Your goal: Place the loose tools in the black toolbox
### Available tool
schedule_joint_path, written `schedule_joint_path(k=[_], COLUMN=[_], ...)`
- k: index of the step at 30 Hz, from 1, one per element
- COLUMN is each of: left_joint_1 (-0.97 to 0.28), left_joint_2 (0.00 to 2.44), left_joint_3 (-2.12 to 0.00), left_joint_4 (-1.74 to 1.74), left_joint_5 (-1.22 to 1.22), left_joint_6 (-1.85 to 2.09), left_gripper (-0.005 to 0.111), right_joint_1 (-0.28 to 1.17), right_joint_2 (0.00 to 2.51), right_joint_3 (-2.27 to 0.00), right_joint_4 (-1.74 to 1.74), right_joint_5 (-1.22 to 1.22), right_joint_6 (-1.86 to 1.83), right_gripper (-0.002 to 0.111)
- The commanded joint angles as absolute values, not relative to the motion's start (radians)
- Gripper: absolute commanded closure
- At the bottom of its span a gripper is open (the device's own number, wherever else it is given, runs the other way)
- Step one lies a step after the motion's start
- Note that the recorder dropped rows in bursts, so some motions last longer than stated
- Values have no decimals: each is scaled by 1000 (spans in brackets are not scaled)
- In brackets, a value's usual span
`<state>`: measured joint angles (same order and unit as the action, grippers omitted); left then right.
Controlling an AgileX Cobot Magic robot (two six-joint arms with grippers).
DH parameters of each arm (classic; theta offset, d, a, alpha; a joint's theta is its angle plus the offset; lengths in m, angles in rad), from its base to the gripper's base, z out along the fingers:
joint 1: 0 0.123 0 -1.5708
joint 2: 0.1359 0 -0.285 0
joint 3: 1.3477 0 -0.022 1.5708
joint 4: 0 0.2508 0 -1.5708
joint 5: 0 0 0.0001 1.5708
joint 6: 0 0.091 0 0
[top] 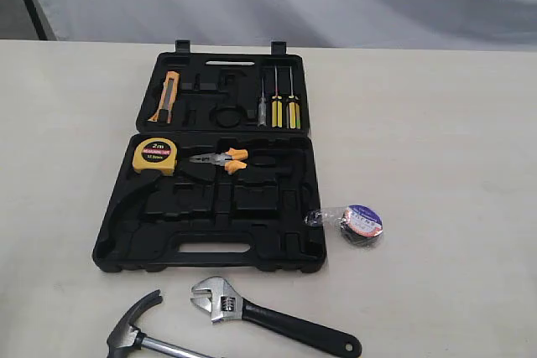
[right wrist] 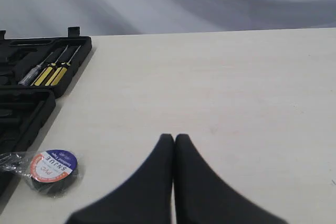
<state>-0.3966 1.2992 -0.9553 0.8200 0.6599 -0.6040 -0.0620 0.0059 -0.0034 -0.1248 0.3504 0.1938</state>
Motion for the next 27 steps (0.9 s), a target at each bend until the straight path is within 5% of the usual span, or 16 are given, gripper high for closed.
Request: schedule_joint_path(k=[1, 14, 27], left_joint_1=[-393, -393, -393], left_joint_2=[1291, 1291, 1291], left_joint_3=[-946, -946, -946], left_joint_4=[806, 806, 806], left_joint_5=[643, 643, 643], left_joint_6=[-614, -614, -614], left_gripper=[105, 105, 105], right_joint_1=[-68, -68, -68], right_joint_2=[0, 0, 0], right_joint_3=[0, 0, 0], right_joint_4=[-127, -155, -158], right_joint_5=[341, 327, -153], right_joint_6=[193, 193, 193], right_gripper=[108, 108, 108])
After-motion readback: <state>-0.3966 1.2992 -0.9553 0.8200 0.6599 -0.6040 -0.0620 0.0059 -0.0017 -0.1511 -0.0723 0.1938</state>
